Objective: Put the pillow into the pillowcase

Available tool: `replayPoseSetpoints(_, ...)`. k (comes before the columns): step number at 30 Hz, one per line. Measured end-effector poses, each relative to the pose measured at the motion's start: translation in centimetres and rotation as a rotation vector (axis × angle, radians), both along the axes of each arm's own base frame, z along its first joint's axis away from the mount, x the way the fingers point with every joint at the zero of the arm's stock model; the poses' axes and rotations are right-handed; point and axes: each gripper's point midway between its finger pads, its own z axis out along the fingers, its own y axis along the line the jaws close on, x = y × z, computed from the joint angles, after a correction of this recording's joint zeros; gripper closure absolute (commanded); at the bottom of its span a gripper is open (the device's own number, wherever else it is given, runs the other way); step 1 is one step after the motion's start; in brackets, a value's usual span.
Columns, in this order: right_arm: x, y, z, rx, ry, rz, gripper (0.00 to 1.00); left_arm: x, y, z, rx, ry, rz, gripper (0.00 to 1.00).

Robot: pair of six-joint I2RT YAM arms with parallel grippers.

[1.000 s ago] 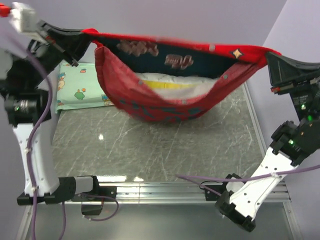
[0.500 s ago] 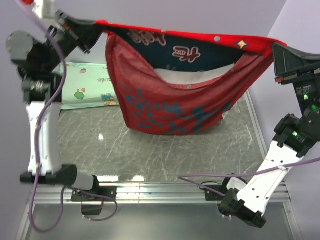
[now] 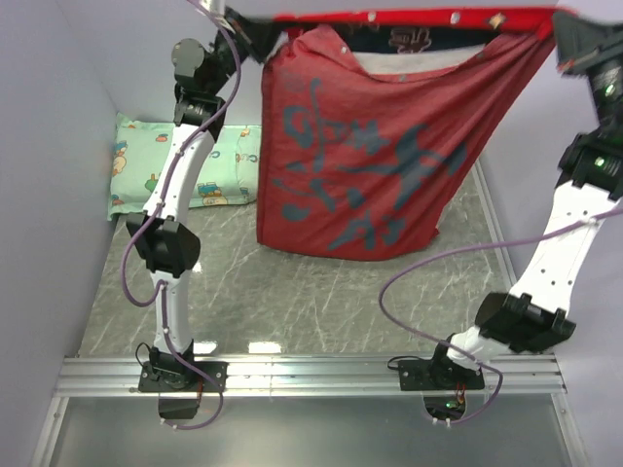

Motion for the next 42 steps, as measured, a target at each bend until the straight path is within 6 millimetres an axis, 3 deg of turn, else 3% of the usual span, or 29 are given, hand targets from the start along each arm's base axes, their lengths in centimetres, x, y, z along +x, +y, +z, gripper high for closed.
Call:
replayPoseSetpoints(3, -0.4, 0.0, 4.6, -0.042, -0.086, -0.008, 1.0, -2.5, 1.4, 7.3, -0.101, -0.267, 0.086, 1.0)
replayPoseSetpoints(7, -5.1, 1.2, 10.8, -0.109, -0.291, -0.057, 1.0, -7.6, 2.7, 13.1, -0.162, -0.522, 0.127, 1.0)
replayPoseSetpoints(10, -10.5, 3.2, 12.7, -0.157, -0.399, -0.097, 1.0, -10.6, 3.4, 15.5, -0.188, -0.632, 0.128, 0.99)
replayPoseSetpoints(12, -13.4, 4.7, 11.9, -0.176, -0.414, -0.11, 1.0, -11.7, 4.1, 15.4, -0.167, -0.645, 0.109, 0.99)
replayPoseSetpoints(13, -14.0, 5.3, 10.8, -0.18, -0.399, -0.107, 1.0, -11.6, 4.4, 14.6, -0.137, -0.618, 0.097, 0.99)
replayPoseSetpoints(14, -15.7, 6.8, 9.5, -0.201, -0.392, -0.092, 1.0, -11.3, 4.6, 13.0, -0.086, -0.586, 0.082, 1.0)
replayPoseSetpoints(16, -17.0, 9.0, 5.0, -0.26, -0.334, -0.06, 1.0, -11.3, 5.3, 8.5, 0.041, -0.491, 0.052, 0.99)
replayPoseSetpoints(19, -17.6, 11.8, -5.3, -0.377, -0.156, 0.002, 1.0, -11.1, 6.4, -3.6, 0.288, -0.278, 0.006, 1.0)
replayPoseSetpoints(23, -16.1, 11.9, -21.8, -0.561, 0.163, 0.065, 1.0, -11.8, 8.9, -20.0, 0.542, 0.024, -0.098, 1.0)
replayPoseSetpoints(25, -16.9, 12.7, -29.3, -0.649, 0.296, 0.179, 1.0, -12.7, 10.6, -25.5, 0.609, 0.166, -0.153, 1.0)
replayPoseSetpoints(27, -18.8, 14.1, -34.1, -0.723, 0.335, 0.292, 1.0, -13.9, 12.2, -29.2, 0.648, 0.268, -0.205, 1.0)
replayPoseSetpoints(29, -20.6, 15.5, -36.7, -0.8, 0.283, 0.379, 1.0, -14.7, 13.3, -30.6, 0.67, 0.317, -0.233, 1.0)
replayPoseSetpoints(33, -23.9, 18.0, -38.7, -0.968, 0.062, 0.445, 1.0, -15.3, 14.7, -31.5, 0.736, 0.313, -0.261, 0.99)
replayPoseSetpoints(34, -24.5, 18.4, -39.1, -0.999, 0.015, 0.448, 0.93, -15.4, 14.8, -31.7, 0.752, 0.305, -0.266, 0.99)
replayPoseSetpoints(35, -24.9, 18.6, -39.6, -1.017, -0.014, 0.45, 0.74, -15.6, 15.0, -31.9, 0.774, 0.293, -0.267, 0.99)
replayPoseSetpoints(38, -25.0, 18.8, -40.3, -1.034, -0.038, 0.449, 0.4, -15.6, 16.6, -33.4, 0.911, 0.227, -0.236, 0.99)
replayPoseSetpoints(41, -24.3, 18.4, -39.7, -1.029, -0.04, 0.437, 0.22, -16.8, 19.4, -36.0, 1.087, 0.179, -0.214, 1.0)
replayPoseSetpoints(42, -24.1, 18.2, -39.5, -1.031, -0.038, 0.428, 0.21, -18.0, 20.3, -37.1, 1.148, 0.173, -0.22, 1.0)
